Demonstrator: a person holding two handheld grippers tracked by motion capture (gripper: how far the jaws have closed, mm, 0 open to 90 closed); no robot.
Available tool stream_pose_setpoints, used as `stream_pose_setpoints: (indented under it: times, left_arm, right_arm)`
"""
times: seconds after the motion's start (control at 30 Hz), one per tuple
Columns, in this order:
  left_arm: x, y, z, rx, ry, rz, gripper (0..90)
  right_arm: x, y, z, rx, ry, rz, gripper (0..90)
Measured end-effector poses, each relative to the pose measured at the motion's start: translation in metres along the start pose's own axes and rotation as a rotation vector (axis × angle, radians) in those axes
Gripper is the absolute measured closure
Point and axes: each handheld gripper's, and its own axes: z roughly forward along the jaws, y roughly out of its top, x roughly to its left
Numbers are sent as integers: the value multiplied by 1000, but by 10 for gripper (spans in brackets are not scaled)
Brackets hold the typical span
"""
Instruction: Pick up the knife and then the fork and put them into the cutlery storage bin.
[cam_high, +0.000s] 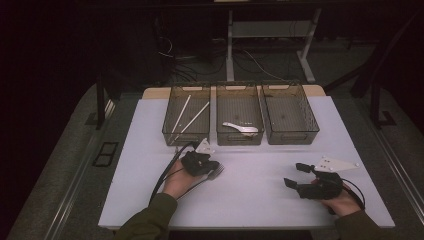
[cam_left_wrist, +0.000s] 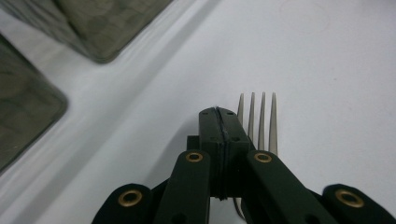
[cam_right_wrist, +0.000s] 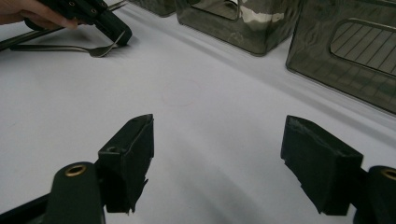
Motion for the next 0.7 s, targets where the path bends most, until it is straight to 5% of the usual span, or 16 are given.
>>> stream_pose_setpoints:
  times: [0.13, 0.47, 0.7]
  left_arm:
    - [2, 0, -7, -24, 10, -12, 881]
    - [-2, -22, -59, -115, 21, -62, 687]
    - [-20, -41, -62, -110, 12, -67, 671]
  right_arm:
    - [0, 0, 0, -2, 0, -2, 256]
    - [1, 0, -1, -2, 1, -2, 256]
    - [1, 0, -1, -4, 0, -3, 256]
